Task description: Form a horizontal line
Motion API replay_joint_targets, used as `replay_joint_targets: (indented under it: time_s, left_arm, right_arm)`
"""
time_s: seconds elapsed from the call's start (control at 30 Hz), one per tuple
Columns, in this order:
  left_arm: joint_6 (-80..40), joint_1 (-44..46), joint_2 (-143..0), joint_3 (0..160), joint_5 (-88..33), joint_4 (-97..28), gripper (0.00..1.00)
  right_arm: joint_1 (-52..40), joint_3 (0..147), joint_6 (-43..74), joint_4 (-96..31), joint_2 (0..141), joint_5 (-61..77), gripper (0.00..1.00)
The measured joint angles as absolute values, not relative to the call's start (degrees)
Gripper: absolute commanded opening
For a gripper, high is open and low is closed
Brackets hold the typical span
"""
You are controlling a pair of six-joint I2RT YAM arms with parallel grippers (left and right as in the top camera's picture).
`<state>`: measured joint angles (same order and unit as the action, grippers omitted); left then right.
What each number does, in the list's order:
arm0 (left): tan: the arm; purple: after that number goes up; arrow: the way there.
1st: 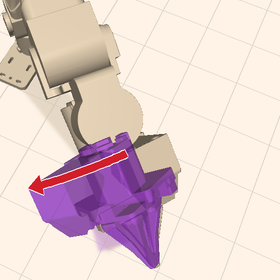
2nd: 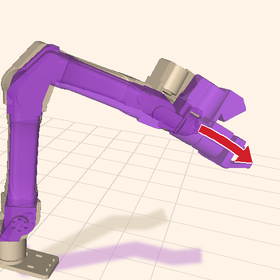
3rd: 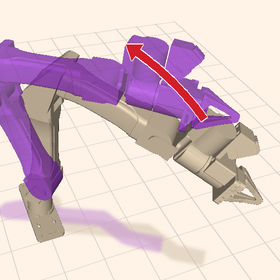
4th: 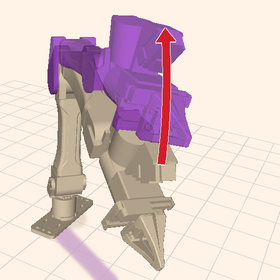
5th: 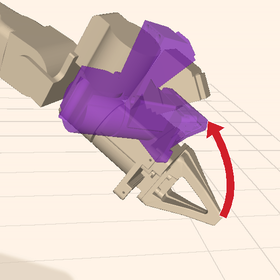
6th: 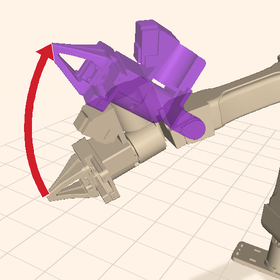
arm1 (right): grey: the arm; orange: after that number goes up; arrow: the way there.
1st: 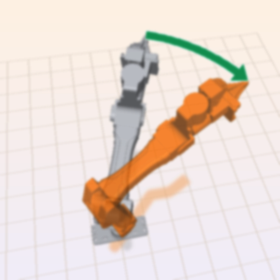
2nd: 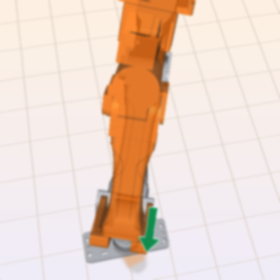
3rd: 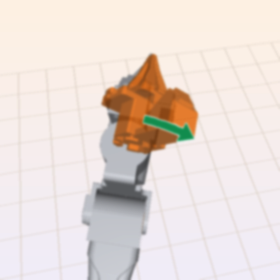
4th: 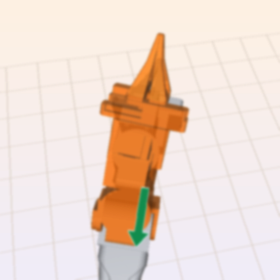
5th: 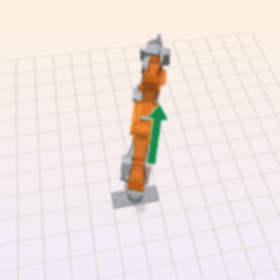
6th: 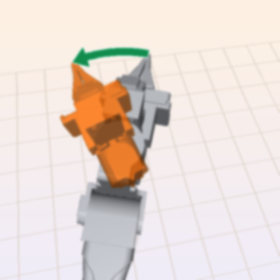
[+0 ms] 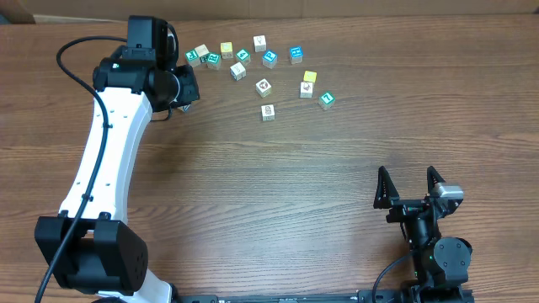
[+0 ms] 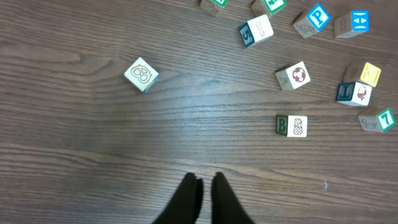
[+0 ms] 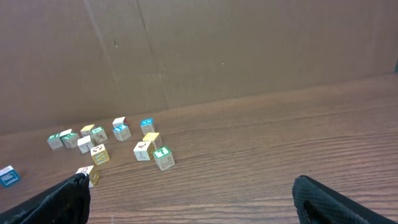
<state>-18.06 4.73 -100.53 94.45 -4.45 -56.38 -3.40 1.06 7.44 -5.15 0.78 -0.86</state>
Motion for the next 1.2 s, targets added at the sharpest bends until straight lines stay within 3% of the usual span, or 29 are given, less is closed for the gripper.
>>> replay_joint_targets:
  time_s: [0.07,0.13,0.2,0.73,1.2]
  left_arm:
    - [-18.4,4.9,-100.6,94.5,-4.4,-56.6,0.35]
    - [-18.7,5.2,-100.7,94.5,-4.4,-56.9,0.61]
    - [-19.1,5.7,-101.1,94.5,-4.3,-57.0,0.69]
    - [-19.4,8.6,-109.0,94.5,-4.3,-57.0,1.00]
    - [-19.4,8.6,-109.1,94.5,-4.3,-57.0,1.00]
  right_arm:
    - [-3.4,1.1,7.4,-5.1,0.8,-0.9,1.00]
    - [-3.4,1.1,7.4,-5.1,0.8,-0.8,1.00]
    - [-3.4,1.1,7.4,-5.1,0.8,-0.9,1.00]
    - [-3.4,1.1,7.4,-5.1,0.8,-0.8,1.00]
    - [-3.4,1.1,7.4,-5.1,0.8,-0.8,1.00]
